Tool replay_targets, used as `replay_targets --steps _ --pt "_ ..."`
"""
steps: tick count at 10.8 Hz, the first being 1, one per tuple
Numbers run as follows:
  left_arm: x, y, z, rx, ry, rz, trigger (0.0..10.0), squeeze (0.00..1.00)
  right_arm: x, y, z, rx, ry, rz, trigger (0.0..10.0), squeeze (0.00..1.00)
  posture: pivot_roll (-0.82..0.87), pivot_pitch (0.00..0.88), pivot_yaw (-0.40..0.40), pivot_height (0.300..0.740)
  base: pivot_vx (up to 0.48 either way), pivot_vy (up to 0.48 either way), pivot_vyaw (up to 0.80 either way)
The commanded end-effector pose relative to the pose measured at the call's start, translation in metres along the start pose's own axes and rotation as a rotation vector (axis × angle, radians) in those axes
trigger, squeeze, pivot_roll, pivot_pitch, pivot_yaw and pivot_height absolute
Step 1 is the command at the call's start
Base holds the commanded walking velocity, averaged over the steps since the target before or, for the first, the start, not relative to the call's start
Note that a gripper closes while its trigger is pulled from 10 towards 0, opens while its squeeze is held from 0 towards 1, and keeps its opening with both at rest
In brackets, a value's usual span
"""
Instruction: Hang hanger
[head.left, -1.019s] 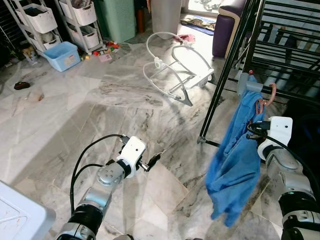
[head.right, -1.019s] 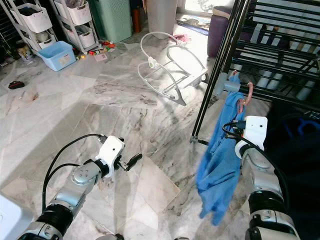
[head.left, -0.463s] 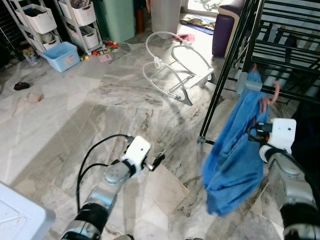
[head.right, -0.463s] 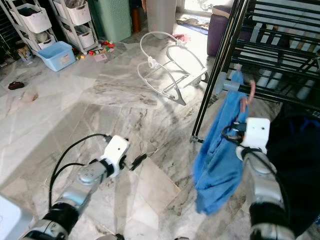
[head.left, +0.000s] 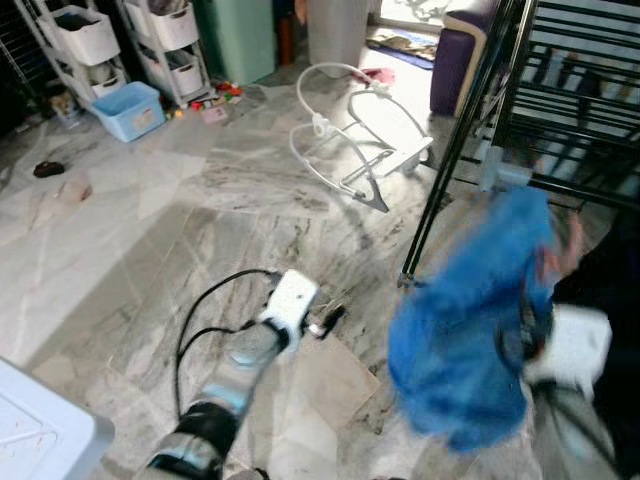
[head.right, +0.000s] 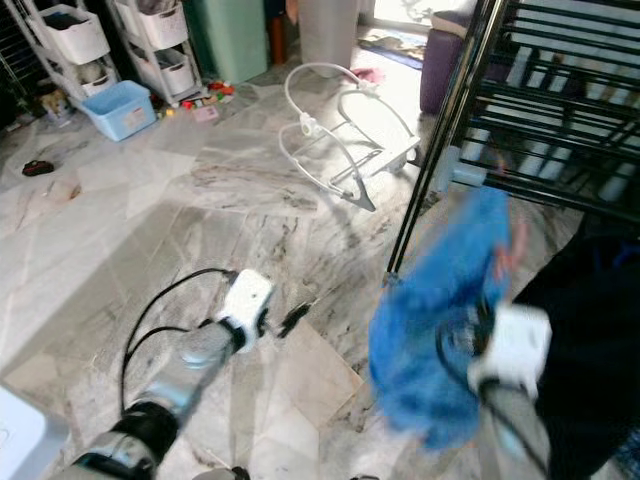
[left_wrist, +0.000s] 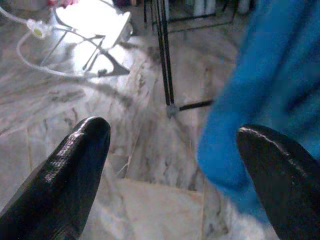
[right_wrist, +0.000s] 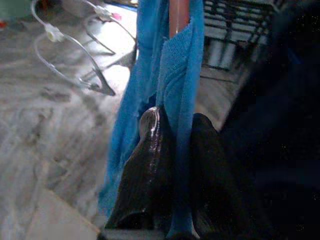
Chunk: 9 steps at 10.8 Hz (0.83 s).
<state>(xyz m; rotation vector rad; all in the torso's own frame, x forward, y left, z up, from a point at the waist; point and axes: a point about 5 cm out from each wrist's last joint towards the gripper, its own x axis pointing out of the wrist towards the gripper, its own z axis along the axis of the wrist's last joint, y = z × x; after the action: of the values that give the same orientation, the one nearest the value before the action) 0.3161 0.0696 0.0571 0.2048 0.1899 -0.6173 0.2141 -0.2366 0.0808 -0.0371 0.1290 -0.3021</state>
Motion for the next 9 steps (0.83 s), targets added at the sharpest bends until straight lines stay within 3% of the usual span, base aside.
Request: replay_targets --steps 1,2,4,7,9 --pt "0.000 0.003 0.000 0.009 0.006 0.013 10.0 0.00 -0.003 -0.001 0.013 0.005 -0.069 -0.012 0.0 0.00 -0.05 0.062 0.015 0.740 0.000 0.000 0.00" --pt "0.000 0.005 -0.001 0.034 0.011 0.016 10.0 0.00 -0.010 -0.001 0.010 -0.003 -0.055 -0.004 0.0 0.00 -0.05 0.057 0.009 0.740 0.000 0.000 0.00" --pt "-0.013 0.020 -0.015 0.085 0.037 0.022 10.0 0.00 -0.029 0.016 0.009 0.035 -0.042 0.103 0.0 0.00 -0.05 0.025 -0.041 0.740 0.000 0.000 0.00" --pt "-0.044 0.053 -0.023 0.157 -0.002 0.235 10.0 0.00 -0.034 0.045 0.015 0.029 -0.078 0.263 0.0 0.00 0.00 0.017 -0.077 0.740 0.000 0.000 0.00" --pt "-0.060 0.055 -0.021 0.193 -0.067 0.280 10.0 0.00 -0.040 0.053 0.018 0.065 -0.096 0.266 0.0 0.00 0.02 0.025 -0.079 0.740 0.000 0.000 0.00"
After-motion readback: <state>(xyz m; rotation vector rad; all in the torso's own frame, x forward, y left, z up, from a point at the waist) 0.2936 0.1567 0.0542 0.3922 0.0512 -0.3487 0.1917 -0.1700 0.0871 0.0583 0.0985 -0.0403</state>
